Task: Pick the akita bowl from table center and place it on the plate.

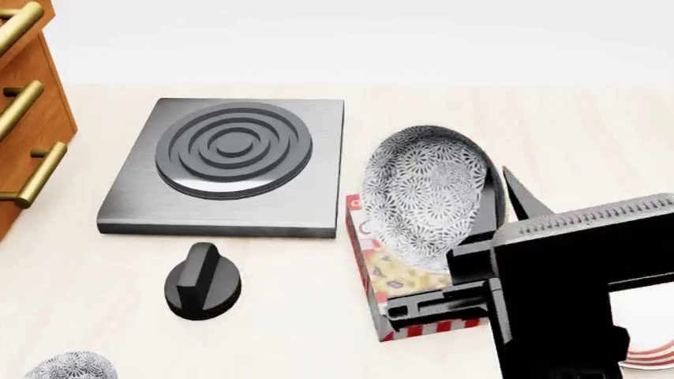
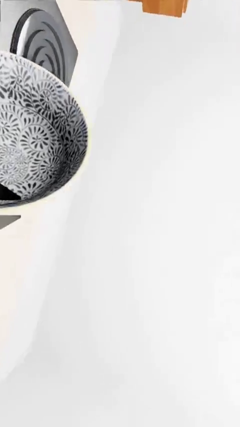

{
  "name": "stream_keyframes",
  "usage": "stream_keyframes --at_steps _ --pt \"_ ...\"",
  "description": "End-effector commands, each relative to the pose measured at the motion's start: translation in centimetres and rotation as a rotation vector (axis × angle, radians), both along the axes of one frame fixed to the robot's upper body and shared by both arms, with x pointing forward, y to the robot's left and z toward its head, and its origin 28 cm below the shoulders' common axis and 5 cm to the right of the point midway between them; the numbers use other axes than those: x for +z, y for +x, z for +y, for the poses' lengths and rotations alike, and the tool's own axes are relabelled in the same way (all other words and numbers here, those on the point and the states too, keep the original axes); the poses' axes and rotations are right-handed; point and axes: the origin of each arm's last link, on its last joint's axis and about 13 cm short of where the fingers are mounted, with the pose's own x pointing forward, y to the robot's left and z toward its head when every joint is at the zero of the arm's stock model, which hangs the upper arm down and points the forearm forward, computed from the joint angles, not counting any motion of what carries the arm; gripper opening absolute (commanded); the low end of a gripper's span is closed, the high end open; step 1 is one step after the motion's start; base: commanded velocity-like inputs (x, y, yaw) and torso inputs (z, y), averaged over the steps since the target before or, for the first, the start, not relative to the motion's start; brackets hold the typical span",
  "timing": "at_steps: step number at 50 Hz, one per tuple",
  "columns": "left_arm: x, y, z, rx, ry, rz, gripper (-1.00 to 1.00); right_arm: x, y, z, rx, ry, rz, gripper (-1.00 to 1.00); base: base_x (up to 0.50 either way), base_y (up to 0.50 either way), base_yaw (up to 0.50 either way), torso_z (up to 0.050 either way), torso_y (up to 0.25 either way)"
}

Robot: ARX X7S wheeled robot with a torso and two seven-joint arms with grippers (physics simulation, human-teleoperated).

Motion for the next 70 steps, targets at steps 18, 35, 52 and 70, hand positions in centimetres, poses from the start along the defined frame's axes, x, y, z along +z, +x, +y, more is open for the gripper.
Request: stream_keyframes --at_steps 18,35,52,70 --pt "-0.1 0.3 -0.1 -0.002 -0.002 0.006 1.0 2.9 2.0 -6.2 -0.289 0.444 0.139 -1.0 0.0 0.0 0.0 0.0 0.0" --pt "-0.1 0.2 -0.1 0.0 -0.002 0.004 1.0 2.2 3.2 -7.7 -0.26 0.615 0.295 -1.0 0.0 0.0 0.0 0.0 0.001" --pt "-0.1 0.1 0.0 0.004 0.0 -0.042 1.0 5.4 4.3 -9.5 -0.112 1.063 0.467 -1.0 0.0 0.0 0.0 0.0 0.0" --pt "-0.3 0.0 -0.1 0.002 -0.008 -0.036 1.0 6.2 6.8 -10.4 -0.384 1.006 0.662 -1.0 0.0 0.0 0.0 0.0 0.001"
